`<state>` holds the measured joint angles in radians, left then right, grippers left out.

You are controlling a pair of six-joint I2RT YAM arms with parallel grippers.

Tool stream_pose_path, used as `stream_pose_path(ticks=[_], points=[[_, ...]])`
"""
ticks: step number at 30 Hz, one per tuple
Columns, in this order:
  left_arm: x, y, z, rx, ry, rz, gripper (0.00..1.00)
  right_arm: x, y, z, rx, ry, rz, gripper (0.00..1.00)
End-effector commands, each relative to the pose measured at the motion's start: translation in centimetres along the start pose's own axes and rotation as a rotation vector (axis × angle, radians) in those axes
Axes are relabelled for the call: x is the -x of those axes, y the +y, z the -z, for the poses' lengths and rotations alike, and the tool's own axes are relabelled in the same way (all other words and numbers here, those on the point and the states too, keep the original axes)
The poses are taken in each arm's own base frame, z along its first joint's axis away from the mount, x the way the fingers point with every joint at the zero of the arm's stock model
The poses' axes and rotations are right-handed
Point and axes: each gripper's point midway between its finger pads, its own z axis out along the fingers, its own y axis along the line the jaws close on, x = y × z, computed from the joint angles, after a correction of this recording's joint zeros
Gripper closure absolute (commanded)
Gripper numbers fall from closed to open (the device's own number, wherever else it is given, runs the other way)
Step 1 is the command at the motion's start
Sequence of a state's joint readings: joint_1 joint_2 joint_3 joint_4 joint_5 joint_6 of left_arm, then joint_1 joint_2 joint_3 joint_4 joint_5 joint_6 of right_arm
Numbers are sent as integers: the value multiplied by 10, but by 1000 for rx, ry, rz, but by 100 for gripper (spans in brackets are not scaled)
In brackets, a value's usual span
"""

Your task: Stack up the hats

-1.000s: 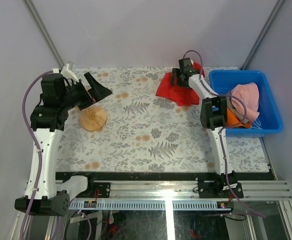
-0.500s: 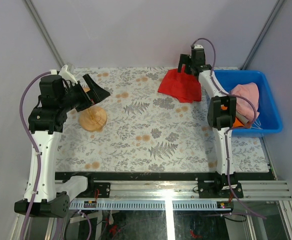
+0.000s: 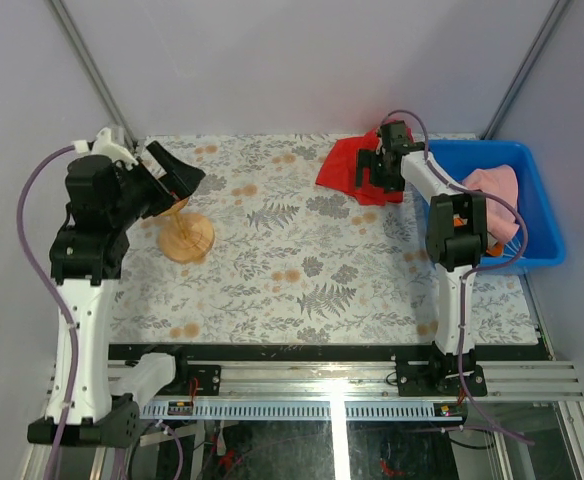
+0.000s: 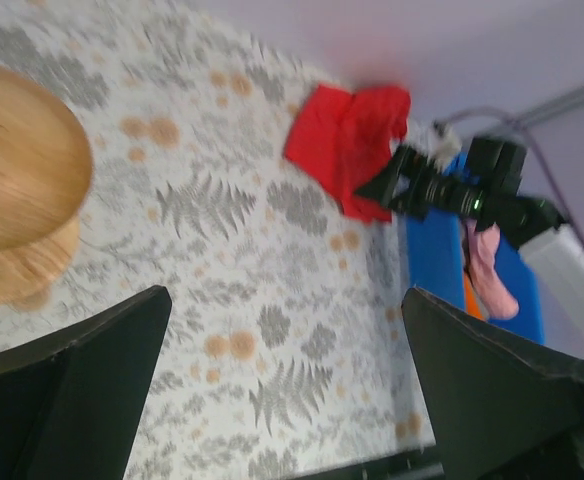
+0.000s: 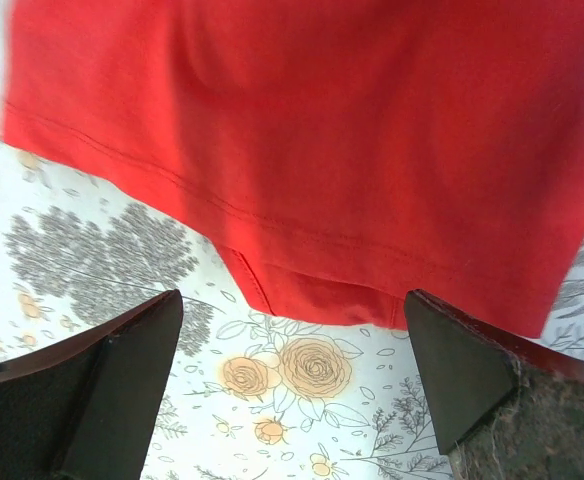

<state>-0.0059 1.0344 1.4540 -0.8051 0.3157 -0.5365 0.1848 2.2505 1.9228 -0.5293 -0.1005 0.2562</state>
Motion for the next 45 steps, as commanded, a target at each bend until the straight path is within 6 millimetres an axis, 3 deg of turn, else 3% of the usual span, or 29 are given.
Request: stream_pose_path(ticks=[1,3,7,11,13,18,21,25,27,29,34,38,42,45], points=[[62,9,41,117,-387,10,0,-14,11,-8,35,33,-16,1],[70,25,56,214,-454,36,0,-16,8,-17,27,39,-17,1],[62,21,56,192,-420,25,0,-14,5,-40,10,36,-14,1],[42,-1,52,63,-324,54,0,-7,1,-59,-6,21,-20,1],[30,-21,54,-54,-262,-2,0,-2,-2,-67,-20,8,-21,1],[23,-36,78,-156,-315,-181,0,19,-11,-90,-74,-46,-12,1],[25,-23,78,-81,-316,-176,0,40,-17,-101,-112,-114,6,1],[19,22,57,155,-259,-1,0,81,-23,-100,-119,-255,-13,1],[10,47,50,284,-216,90,0,104,-24,-94,-109,-331,-42,1],[0,58,46,336,-168,111,0,126,-22,-82,-105,-400,-45,1],[4,57,52,314,-251,166,0,173,-21,-40,-96,-538,-51,0],[3,41,45,193,-267,171,0,204,-31,7,-114,-625,-66,0],[-7,36,31,154,-181,125,0,207,-37,40,-124,-628,-60,1],[-10,32,20,128,-117,62,0,190,-30,45,-89,-577,-50,0]])
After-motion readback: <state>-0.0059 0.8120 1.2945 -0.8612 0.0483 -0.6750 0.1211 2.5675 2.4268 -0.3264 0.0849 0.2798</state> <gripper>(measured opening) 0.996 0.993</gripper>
